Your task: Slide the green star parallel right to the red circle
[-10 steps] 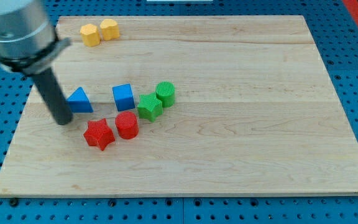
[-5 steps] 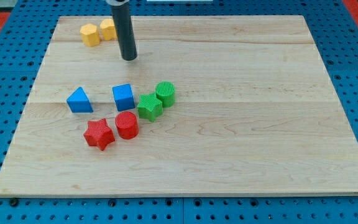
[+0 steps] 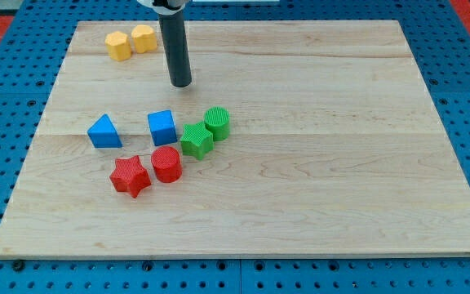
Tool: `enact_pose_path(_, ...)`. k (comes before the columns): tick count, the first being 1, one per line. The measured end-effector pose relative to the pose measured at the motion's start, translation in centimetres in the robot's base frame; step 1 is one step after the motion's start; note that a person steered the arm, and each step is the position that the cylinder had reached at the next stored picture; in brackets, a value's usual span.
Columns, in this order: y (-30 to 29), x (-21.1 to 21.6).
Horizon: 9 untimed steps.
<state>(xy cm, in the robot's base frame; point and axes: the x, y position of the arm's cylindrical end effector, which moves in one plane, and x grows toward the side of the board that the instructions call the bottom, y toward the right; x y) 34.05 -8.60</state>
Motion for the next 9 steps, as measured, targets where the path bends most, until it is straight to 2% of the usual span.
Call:
enact_pose_path(5,2.2,2.2)
enact_pose_path(8,2.0,11.2)
enact_pose_path(9,4.9,11.7)
